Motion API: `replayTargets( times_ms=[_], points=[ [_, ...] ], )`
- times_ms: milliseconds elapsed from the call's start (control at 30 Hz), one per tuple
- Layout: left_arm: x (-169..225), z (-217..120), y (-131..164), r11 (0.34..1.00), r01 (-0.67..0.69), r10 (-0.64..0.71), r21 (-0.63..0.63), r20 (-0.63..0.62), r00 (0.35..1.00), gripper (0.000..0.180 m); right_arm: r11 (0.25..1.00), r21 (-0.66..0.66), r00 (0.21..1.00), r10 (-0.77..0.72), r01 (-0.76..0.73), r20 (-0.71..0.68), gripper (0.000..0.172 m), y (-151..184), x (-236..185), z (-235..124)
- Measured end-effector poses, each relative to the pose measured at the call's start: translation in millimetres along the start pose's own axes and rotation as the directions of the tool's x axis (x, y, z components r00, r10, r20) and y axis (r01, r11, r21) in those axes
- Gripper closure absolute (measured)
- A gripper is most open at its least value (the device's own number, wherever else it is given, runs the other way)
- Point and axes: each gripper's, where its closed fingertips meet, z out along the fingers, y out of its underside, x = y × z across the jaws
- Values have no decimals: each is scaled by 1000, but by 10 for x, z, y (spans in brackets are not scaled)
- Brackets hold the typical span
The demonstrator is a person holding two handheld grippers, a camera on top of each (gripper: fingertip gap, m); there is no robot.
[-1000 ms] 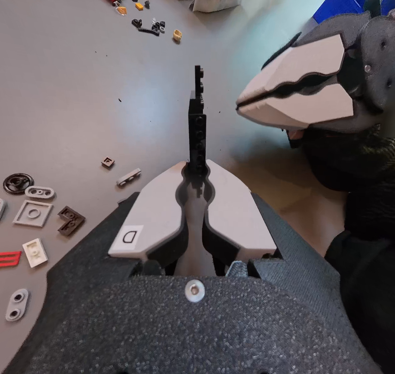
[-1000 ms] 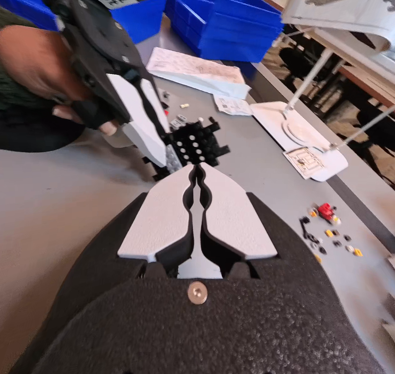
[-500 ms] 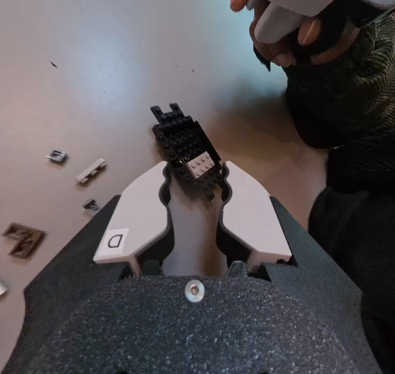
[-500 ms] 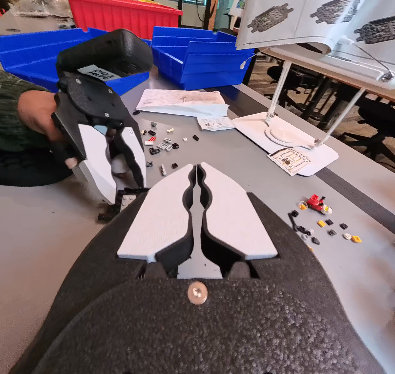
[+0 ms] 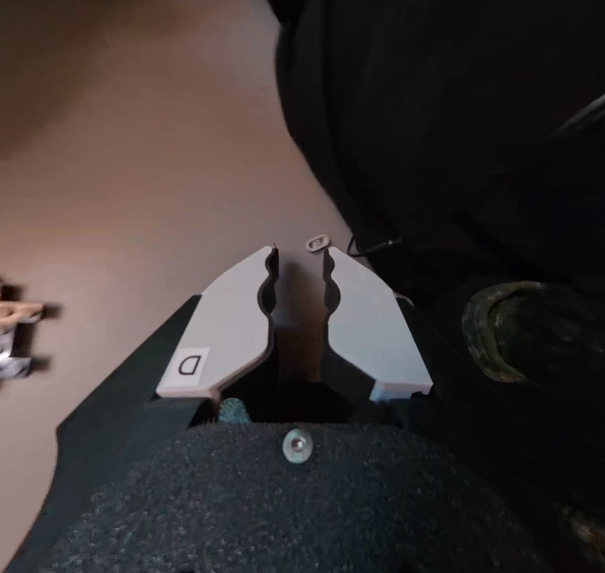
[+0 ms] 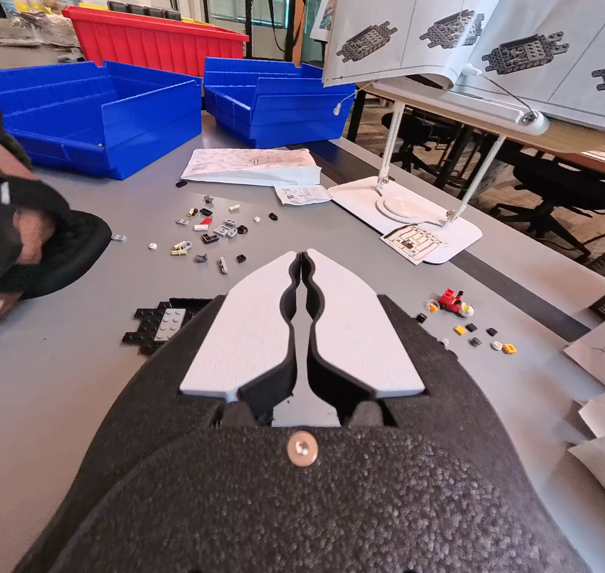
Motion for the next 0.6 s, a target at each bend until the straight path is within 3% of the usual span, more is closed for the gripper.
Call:
replayTargets(
  times_ms=[33, 467, 533, 600],
  points=[
    [34, 58, 30, 1000, -8, 7, -26, -23, 1000, 156, 1000, 0, 1000, 4, -4, -3, 172, 4, 16, -7],
    [100, 207, 48, 993, -58, 54, -99, -39, 998, 176, 1000, -28, 1000, 13, -13, -8, 172, 75, 48, 5],
    [58, 180, 50, 994, -38, 37, -99, -16, 999, 176, 999, -34, 1000, 11, -12, -10, 172, 88, 54, 9],
    [-77, 61, -48, 1000, -22, 24, -20, 64, 998, 176, 999, -31, 1000, 11, -12, -16, 172, 84, 67, 6]
  ],
)
